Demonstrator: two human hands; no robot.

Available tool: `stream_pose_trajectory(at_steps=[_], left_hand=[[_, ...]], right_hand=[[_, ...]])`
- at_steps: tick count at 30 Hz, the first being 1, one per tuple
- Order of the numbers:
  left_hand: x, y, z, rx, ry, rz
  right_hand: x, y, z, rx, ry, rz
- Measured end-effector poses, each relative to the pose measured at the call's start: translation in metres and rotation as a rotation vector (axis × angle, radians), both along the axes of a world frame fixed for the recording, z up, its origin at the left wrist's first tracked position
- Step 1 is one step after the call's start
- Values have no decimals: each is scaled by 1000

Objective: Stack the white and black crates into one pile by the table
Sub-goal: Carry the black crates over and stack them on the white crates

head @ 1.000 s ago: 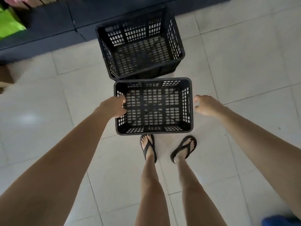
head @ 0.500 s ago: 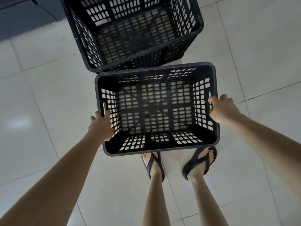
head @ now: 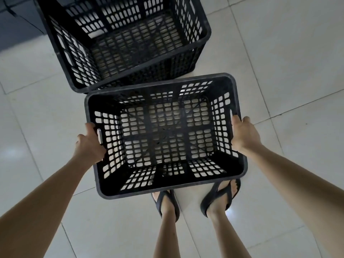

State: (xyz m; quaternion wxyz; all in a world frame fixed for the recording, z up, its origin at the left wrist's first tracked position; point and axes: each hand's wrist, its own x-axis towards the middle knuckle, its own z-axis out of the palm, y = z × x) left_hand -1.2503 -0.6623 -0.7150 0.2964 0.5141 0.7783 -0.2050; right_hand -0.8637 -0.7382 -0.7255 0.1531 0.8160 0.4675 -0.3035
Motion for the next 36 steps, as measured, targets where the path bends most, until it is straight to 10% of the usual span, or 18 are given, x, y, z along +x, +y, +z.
stream_pose_trajectory(at_steps=[15, 36], left_hand=[[187, 37, 217, 20, 153, -182], [587, 253, 510, 59, -87, -525]], right_hand=[[192, -7, 218, 52, -16, -82], [595, 137, 509, 134, -196, -85]])
